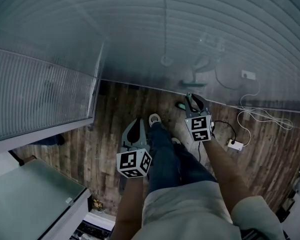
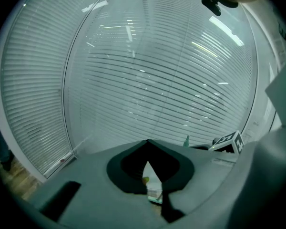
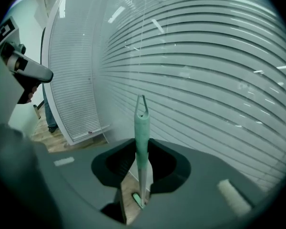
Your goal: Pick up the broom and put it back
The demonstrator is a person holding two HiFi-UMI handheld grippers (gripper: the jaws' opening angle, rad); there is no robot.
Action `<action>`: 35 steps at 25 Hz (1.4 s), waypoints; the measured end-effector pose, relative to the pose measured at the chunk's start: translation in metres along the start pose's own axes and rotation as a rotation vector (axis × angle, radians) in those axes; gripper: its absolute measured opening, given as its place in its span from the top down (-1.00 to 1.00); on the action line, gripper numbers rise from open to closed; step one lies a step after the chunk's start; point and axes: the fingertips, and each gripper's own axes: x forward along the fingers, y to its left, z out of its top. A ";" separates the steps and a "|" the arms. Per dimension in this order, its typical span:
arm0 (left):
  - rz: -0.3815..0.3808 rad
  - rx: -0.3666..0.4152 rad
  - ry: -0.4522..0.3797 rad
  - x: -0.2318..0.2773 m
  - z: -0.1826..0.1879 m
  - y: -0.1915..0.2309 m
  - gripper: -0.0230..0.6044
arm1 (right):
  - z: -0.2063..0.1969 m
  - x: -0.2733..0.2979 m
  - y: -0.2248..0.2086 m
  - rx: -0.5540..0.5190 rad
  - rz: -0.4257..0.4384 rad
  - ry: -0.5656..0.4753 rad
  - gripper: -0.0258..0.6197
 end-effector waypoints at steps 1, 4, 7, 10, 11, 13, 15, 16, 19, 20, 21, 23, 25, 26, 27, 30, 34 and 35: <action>-0.002 0.000 0.001 0.002 0.000 0.001 0.91 | 0.001 0.002 -0.002 0.002 -0.005 -0.001 0.63; -0.006 -0.002 0.003 0.007 0.001 0.004 0.91 | 0.002 0.011 -0.006 0.002 -0.017 -0.005 0.63; -0.007 -0.004 0.006 0.012 0.001 0.005 0.91 | 0.002 0.015 -0.010 0.011 -0.023 0.002 0.63; -0.007 -0.005 0.011 0.017 0.001 0.006 0.91 | 0.005 0.020 -0.014 0.020 -0.027 -0.002 0.63; -0.007 -0.005 0.013 0.018 0.001 0.006 0.91 | 0.005 0.022 -0.014 0.022 -0.030 0.000 0.63; -0.008 -0.004 0.016 0.020 0.001 0.007 0.91 | 0.005 0.024 -0.016 0.024 -0.036 0.000 0.63; -0.007 -0.003 0.019 0.021 0.001 0.006 0.91 | 0.007 0.026 -0.019 0.029 -0.039 -0.004 0.63; -0.007 -0.003 0.021 0.023 0.001 0.005 0.91 | 0.008 0.027 -0.021 0.032 -0.040 -0.004 0.63; -0.007 -0.004 0.027 0.028 0.004 0.004 0.91 | 0.009 0.032 -0.025 0.032 -0.039 0.003 0.63; -0.007 -0.004 0.028 0.029 0.005 0.003 0.91 | 0.009 0.033 -0.027 0.030 -0.039 0.008 0.63; -0.007 -0.004 0.029 0.031 0.006 0.003 0.91 | 0.009 0.035 -0.028 0.028 -0.038 0.012 0.63; -0.007 -0.004 0.030 0.033 0.006 0.004 0.91 | 0.008 0.039 -0.028 0.021 -0.036 0.017 0.63; -0.006 -0.007 0.027 0.033 0.006 0.007 0.91 | 0.010 0.040 -0.026 0.019 -0.040 0.010 0.63; -0.007 -0.008 0.026 0.032 0.006 0.008 0.91 | 0.010 0.040 -0.025 0.022 -0.043 0.009 0.63; -0.007 -0.009 0.025 0.032 0.007 0.008 0.91 | 0.011 0.040 -0.024 0.025 -0.046 0.010 0.63; -0.008 -0.011 0.025 0.032 0.007 0.007 0.91 | 0.011 0.040 -0.026 0.032 -0.049 0.013 0.61; -0.008 -0.017 0.022 0.029 0.007 0.007 0.91 | 0.010 0.040 -0.027 0.033 -0.045 0.018 0.58; -0.008 -0.018 0.022 0.030 0.006 0.007 0.91 | 0.010 0.040 -0.028 0.033 -0.044 0.019 0.58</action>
